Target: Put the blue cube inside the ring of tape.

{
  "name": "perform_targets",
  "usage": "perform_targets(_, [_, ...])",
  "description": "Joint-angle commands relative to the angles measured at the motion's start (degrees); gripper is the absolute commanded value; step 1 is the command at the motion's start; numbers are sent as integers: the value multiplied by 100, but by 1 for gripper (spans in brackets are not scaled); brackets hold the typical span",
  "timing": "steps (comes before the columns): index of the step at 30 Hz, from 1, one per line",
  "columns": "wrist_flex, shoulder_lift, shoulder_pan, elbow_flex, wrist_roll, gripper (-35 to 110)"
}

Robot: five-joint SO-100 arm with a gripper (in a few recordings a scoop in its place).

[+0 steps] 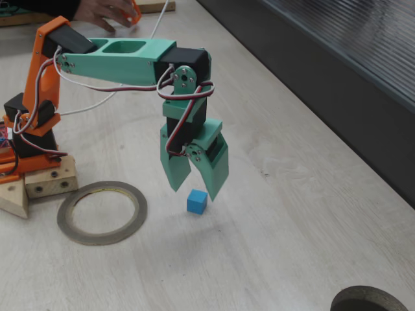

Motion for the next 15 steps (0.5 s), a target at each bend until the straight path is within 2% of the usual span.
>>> perform_targets(1, [9,44,-88,-35,44,48])
perform_targets(15, [-9,-510,-97,-26,35,48])
